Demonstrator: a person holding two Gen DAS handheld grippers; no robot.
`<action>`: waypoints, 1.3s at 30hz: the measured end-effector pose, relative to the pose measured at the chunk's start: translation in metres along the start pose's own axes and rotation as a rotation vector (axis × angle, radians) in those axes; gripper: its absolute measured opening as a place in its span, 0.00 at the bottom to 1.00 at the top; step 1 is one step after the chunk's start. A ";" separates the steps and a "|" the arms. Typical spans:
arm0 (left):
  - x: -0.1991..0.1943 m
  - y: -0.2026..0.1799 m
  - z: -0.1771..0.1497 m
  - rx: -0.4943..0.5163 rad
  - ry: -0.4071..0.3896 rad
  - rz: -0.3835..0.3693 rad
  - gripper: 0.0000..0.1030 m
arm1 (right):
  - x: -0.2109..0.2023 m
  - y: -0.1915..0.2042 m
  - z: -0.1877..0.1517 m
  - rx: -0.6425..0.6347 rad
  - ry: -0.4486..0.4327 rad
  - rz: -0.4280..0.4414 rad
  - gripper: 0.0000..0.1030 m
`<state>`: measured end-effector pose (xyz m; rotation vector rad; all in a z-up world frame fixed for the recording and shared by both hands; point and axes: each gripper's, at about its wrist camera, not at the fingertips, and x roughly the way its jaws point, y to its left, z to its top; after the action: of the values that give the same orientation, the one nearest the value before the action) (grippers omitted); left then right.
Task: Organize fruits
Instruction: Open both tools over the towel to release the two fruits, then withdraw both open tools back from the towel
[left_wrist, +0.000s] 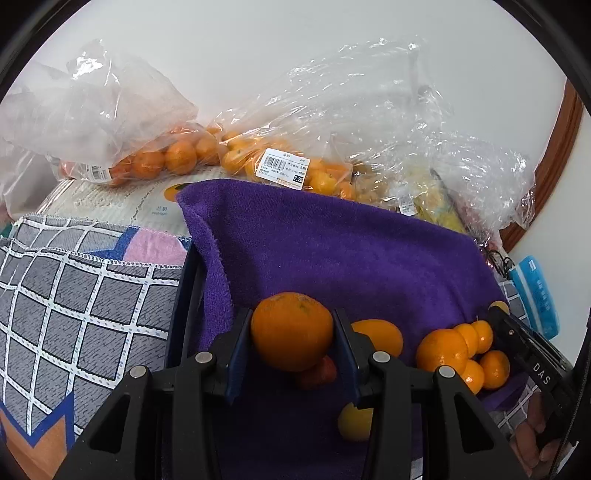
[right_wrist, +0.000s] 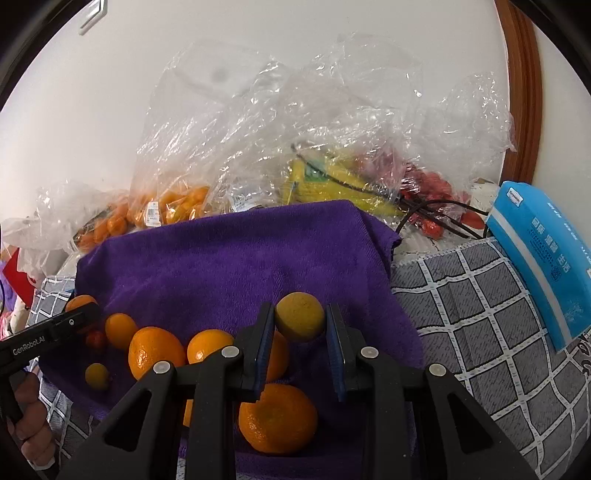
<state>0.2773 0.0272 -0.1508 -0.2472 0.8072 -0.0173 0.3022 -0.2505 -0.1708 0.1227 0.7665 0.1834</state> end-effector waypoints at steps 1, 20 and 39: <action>0.000 0.000 0.000 0.003 0.000 0.001 0.39 | 0.000 0.000 0.000 0.000 0.001 0.000 0.27; -0.037 -0.018 0.009 0.075 -0.055 0.010 0.60 | -0.048 0.013 0.014 0.009 -0.083 0.023 0.56; -0.192 -0.042 -0.060 0.121 -0.174 -0.016 0.85 | -0.223 0.049 -0.039 -0.015 -0.121 -0.029 0.72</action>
<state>0.1046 -0.0052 -0.0450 -0.1383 0.6287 -0.0590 0.1120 -0.2474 -0.0392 0.1074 0.6462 0.1529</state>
